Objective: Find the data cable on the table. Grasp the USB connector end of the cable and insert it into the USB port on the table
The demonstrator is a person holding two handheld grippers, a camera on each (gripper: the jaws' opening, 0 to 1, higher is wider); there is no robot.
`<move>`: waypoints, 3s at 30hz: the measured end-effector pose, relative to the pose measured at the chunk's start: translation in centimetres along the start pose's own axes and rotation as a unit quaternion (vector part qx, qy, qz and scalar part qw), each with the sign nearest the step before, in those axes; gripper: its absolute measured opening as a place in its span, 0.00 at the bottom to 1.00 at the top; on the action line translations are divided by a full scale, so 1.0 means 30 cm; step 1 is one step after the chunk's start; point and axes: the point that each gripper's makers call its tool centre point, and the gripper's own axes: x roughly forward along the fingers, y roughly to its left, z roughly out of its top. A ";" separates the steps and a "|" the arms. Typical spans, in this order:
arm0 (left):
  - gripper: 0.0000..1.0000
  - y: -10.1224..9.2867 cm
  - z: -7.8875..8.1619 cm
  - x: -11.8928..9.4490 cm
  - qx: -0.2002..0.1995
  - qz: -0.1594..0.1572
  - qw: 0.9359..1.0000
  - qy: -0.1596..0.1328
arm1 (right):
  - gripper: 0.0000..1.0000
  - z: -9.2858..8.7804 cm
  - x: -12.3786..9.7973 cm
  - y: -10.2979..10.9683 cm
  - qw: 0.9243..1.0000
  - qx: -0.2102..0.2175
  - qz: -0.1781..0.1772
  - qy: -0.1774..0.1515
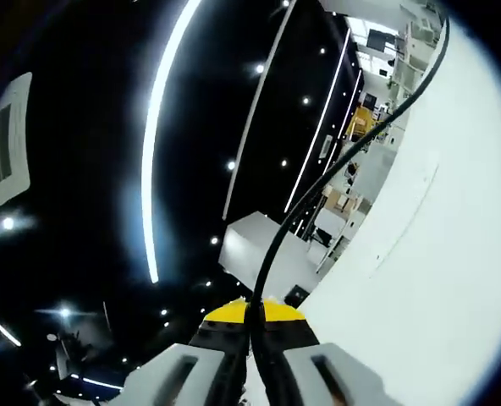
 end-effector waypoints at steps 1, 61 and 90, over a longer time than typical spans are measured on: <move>0.65 -0.016 0.002 0.002 0.002 -0.005 1.000 0.001 | 0.05 0.013 -0.005 0.000 1.000 -0.009 -0.003 -0.005; 0.31 -0.632 -0.142 -0.021 0.106 -0.201 0.972 0.054 | 0.06 0.147 -0.121 0.202 0.979 -0.140 -0.039 -0.142; 0.07 -0.596 -0.071 -0.023 0.197 -0.189 0.962 0.002 | 0.06 0.116 -0.145 0.204 0.986 -0.088 -0.023 -0.141</move>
